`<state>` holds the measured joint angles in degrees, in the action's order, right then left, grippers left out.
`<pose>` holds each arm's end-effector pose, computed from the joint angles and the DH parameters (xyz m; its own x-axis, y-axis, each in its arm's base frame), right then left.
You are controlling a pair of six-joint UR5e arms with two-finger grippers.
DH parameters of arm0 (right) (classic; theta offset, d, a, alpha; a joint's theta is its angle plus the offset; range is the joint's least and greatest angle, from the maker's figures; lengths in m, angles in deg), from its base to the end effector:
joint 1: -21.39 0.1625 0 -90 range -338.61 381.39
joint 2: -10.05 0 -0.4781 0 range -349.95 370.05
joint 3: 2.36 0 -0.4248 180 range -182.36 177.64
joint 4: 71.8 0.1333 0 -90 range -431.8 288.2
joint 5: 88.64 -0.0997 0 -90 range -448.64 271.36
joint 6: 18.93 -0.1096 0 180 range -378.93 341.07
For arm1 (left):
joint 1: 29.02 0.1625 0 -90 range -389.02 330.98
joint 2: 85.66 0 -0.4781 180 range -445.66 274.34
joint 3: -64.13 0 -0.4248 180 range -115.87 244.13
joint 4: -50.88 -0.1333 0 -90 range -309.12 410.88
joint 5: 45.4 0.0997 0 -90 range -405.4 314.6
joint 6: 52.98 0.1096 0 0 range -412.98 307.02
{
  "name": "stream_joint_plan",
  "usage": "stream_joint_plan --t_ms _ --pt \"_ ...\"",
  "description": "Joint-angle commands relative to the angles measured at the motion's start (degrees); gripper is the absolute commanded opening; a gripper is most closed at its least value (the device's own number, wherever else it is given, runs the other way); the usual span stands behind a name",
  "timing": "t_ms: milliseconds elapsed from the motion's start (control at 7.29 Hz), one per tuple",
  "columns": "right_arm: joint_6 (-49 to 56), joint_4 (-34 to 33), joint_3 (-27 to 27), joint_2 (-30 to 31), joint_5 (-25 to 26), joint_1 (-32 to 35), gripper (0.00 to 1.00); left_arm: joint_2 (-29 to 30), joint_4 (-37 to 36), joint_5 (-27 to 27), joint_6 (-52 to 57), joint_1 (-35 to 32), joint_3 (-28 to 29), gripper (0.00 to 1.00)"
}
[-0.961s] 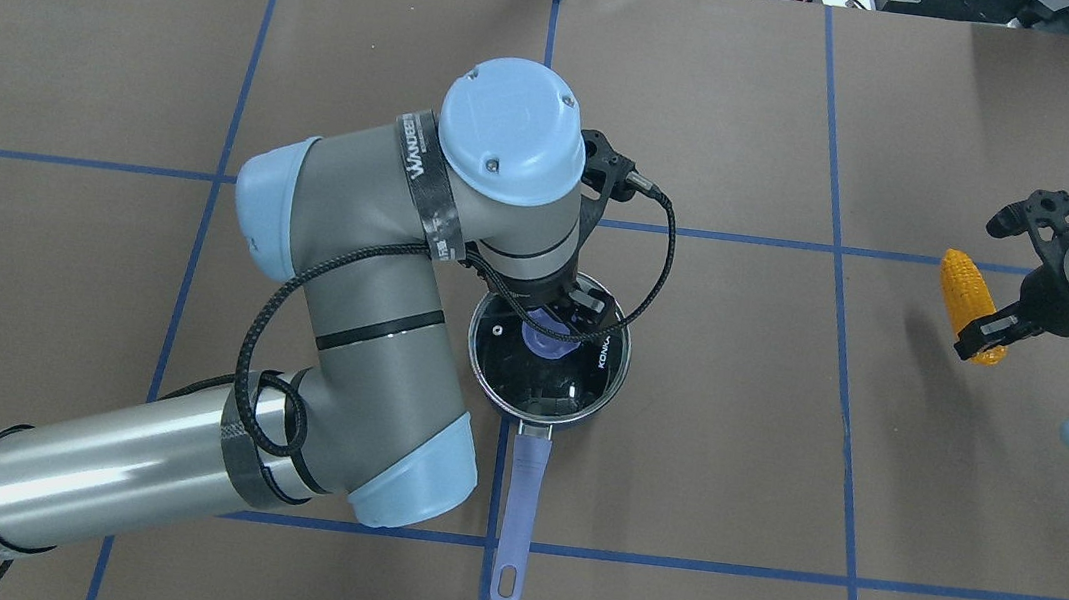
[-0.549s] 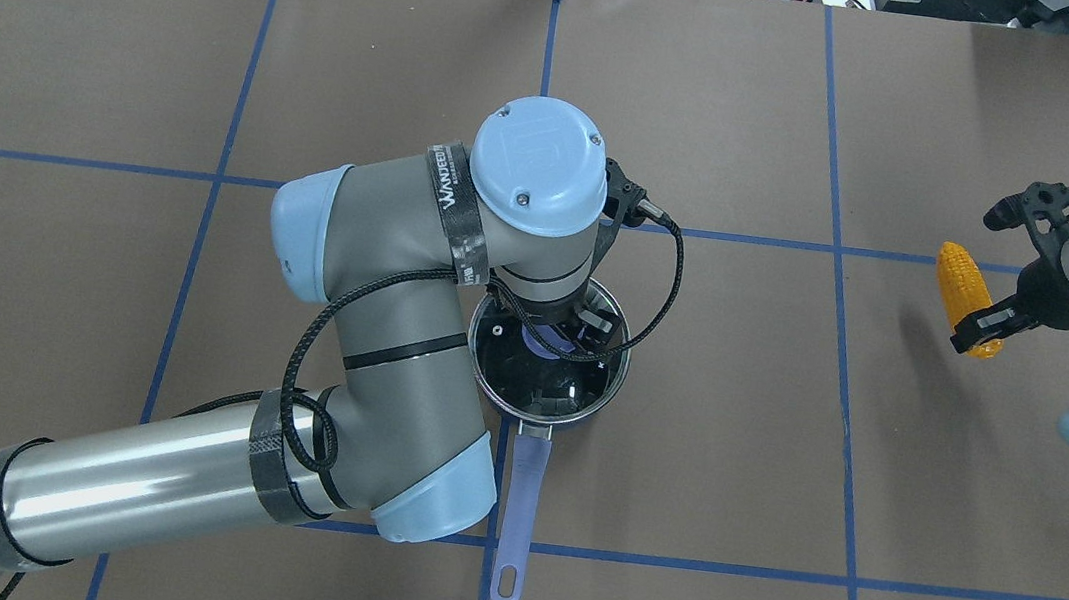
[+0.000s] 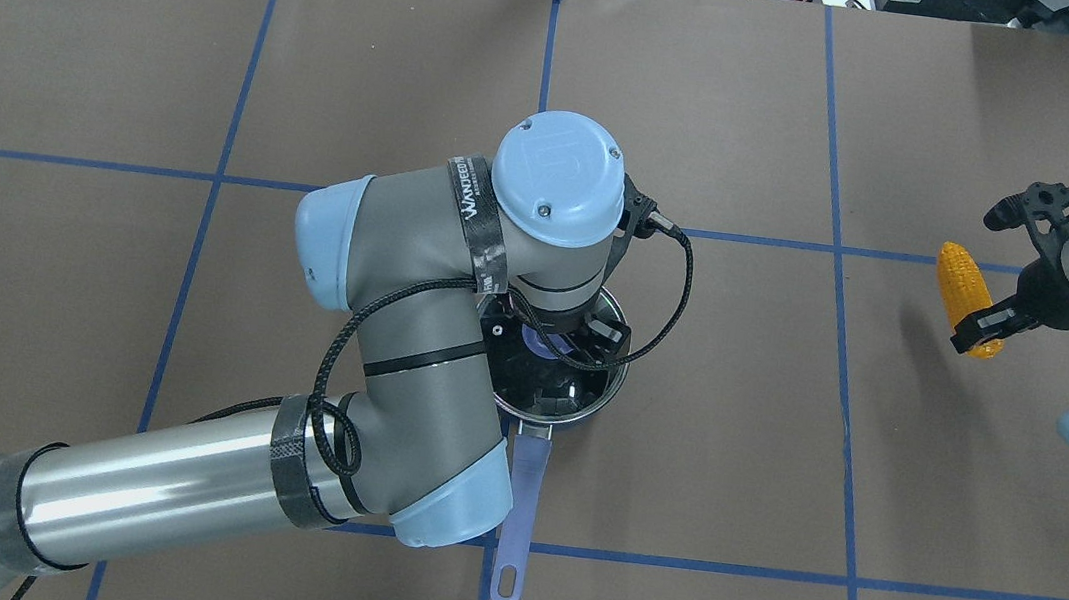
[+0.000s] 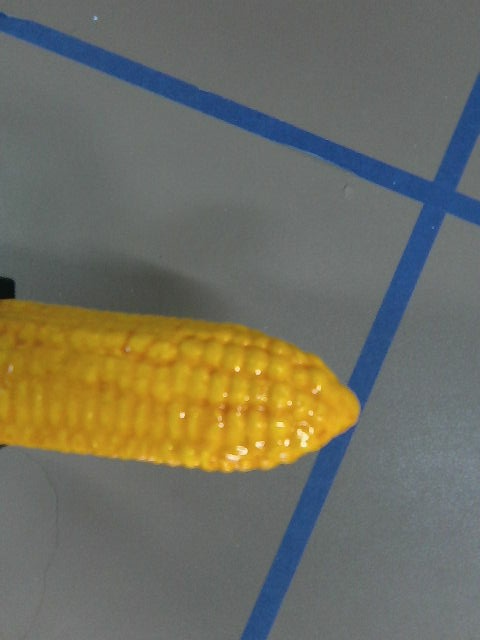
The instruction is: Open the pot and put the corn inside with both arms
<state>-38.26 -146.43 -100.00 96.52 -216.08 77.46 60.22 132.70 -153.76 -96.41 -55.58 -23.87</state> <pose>-0.2652 -0.5137 0.5907 0.6439 -0.3852 0.6611 0.3033 0.9217 0.2416 0.6627 -0.4417 0.0888 0.5912 0.4750 -0.6518 -0.3006 0.8797 0.3685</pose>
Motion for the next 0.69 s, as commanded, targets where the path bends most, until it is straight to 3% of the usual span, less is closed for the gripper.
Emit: stream_joint_plan --t_ms 0,275,549 --pt "0.08 0.01 0.25 -0.07 0.09 0.0 0.29 -0.08 0.45 -0.01 0.01 0.02 0.64 0.89" --pt "0.09 0.01 0.34 -0.07 0.17 0.0 0.28 0.01 2.64 -0.01 -0.08 0.11 2.3 0.88" --pt "0.09 0.01 0.34 -0.16 0.09 -0.09 0.28 0.1 2.65 -0.18 -0.08 0.11 1.96 0.77"
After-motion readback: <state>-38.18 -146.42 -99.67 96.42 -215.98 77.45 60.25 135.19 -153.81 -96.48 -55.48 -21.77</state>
